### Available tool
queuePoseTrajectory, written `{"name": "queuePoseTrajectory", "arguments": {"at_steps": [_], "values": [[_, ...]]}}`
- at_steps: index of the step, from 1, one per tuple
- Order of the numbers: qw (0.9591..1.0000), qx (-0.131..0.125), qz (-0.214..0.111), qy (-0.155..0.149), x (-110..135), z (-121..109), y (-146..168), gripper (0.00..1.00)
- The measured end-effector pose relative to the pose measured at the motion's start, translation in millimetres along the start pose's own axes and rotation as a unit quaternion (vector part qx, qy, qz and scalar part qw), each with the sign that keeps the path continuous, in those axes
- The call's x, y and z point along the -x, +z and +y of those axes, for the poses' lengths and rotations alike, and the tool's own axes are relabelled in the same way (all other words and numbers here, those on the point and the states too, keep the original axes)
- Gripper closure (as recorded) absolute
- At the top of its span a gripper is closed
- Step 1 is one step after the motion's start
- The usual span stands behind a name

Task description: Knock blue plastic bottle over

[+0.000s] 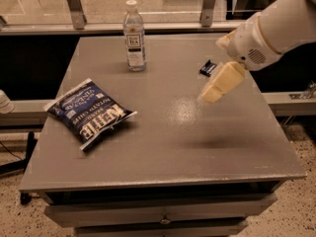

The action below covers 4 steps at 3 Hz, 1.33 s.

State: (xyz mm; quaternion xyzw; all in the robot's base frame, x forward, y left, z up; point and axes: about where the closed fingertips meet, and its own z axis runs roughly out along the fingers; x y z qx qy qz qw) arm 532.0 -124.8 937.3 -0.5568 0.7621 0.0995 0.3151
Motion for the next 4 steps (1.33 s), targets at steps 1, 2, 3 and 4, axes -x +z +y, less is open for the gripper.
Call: {"name": "queuePoseTrajectory", "arguments": {"at_steps": [1,2,3,4], "values": [[0.9961,-0.001,-0.088,0.009,41,-22,36,0.0],[0.9814,0.011,-0.187,0.039,84,-41,64,0.0],[0.9815,0.011,-0.187,0.039,84,-41,64,0.0],[0.9797,0.01,-0.197,0.036,86,-40,71,0.0]]}}
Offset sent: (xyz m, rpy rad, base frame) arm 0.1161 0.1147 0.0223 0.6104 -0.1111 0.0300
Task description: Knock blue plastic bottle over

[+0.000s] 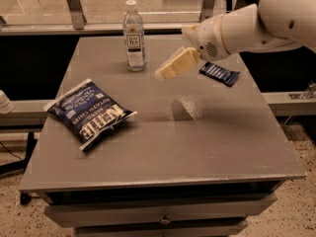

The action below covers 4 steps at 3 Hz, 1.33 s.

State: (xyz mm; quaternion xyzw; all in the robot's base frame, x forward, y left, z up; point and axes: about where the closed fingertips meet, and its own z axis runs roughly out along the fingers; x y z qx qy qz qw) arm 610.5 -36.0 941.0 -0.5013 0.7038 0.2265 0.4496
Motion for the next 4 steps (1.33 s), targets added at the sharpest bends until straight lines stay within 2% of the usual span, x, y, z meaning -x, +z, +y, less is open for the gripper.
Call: {"name": "queuePoseTrajectory", "arguments": {"at_steps": [2,4], "values": [[0.9972,-0.006,-0.072,0.022,-14,-18,55,0.0],[0.9923,0.01,-0.123,0.008,-4,-38,115,0.0]]}}
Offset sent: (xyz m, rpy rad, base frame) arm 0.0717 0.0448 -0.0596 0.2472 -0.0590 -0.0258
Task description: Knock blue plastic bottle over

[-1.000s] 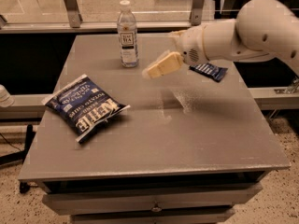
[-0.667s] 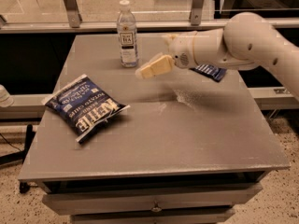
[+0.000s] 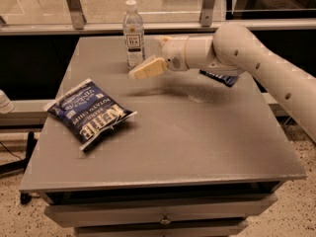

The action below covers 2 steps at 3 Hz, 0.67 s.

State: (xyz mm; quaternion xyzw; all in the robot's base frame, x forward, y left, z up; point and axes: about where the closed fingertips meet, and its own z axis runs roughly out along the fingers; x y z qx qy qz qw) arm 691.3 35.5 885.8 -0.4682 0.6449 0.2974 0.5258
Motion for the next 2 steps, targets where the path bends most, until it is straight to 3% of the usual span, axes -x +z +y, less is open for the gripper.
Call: {"name": "queuePoseTrajectory", "arguments": {"at_steps": [1,2], "values": [[0.9995,-0.001,-0.023,-0.021,8,-16,25,0.0],[0.9985,-0.003,-0.047,-0.029,19,-26,42,0.17]]}}
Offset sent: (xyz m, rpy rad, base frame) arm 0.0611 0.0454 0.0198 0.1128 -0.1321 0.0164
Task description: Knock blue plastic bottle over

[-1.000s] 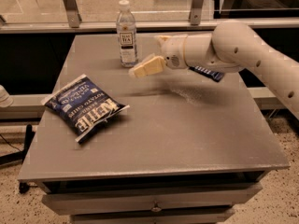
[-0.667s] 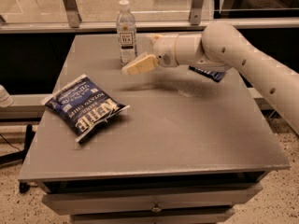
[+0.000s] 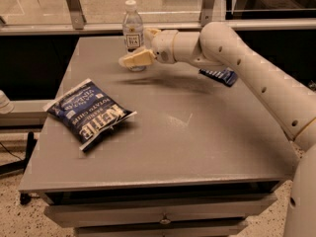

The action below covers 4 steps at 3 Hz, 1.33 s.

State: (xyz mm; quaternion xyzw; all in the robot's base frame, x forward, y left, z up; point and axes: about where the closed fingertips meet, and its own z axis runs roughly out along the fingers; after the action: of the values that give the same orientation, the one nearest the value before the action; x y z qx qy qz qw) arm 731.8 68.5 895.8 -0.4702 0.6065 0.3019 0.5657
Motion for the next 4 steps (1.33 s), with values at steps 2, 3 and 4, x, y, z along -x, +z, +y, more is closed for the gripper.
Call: {"name": "queuePoseTrajectory", "arguments": {"at_steps": [2,3,4], "values": [[0.9997,0.002,-0.013,0.02,-7,7,1,0.64],[0.9996,0.005,-0.005,0.029,-13,16,-14,0.88],[0.9996,0.004,-0.001,0.028,-11,17,-20,1.0]]}}
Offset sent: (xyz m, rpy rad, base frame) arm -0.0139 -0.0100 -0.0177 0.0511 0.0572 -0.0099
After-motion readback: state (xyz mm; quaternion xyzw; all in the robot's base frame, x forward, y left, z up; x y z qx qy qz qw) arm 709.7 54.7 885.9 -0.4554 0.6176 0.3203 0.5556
